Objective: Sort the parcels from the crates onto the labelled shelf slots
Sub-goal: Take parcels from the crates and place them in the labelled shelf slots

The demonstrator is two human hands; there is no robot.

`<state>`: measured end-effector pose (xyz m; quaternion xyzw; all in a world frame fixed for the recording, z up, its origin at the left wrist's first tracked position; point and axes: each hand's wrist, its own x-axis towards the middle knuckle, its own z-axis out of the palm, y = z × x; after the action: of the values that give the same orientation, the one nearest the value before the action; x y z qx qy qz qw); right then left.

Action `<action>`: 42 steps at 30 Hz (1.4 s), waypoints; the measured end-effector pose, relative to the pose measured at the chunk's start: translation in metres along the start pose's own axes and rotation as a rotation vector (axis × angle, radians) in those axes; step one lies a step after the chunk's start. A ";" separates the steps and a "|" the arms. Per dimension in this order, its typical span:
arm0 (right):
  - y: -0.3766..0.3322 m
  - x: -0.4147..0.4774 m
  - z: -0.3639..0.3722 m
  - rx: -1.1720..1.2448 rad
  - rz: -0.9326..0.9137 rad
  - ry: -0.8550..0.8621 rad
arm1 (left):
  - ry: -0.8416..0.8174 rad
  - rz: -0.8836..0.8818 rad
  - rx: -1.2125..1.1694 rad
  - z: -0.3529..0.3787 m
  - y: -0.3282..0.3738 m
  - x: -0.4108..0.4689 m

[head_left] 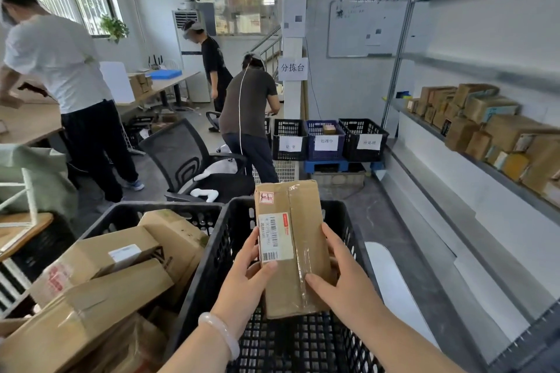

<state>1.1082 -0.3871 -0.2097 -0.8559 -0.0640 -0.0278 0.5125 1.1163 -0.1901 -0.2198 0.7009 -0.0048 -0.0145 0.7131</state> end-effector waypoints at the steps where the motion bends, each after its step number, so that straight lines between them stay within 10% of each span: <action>1: 0.000 -0.001 -0.002 -0.010 -0.014 0.022 | -0.001 0.024 0.026 0.003 0.001 0.000; 10: -0.012 -0.027 -0.033 -0.084 -0.068 0.314 | 0.017 0.324 0.241 0.044 0.027 0.007; 26: -0.038 -0.193 -0.121 -0.358 0.167 1.016 | -0.672 0.795 0.240 0.204 0.076 -0.062; 42: -0.003 -0.364 -0.336 -0.863 0.228 1.074 | -0.848 0.877 -0.001 0.470 0.110 -0.172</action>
<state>0.7538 -0.7114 -0.0893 -0.8522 0.3050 -0.4160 0.0871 0.9334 -0.6531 -0.0997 0.5664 -0.5766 0.0024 0.5888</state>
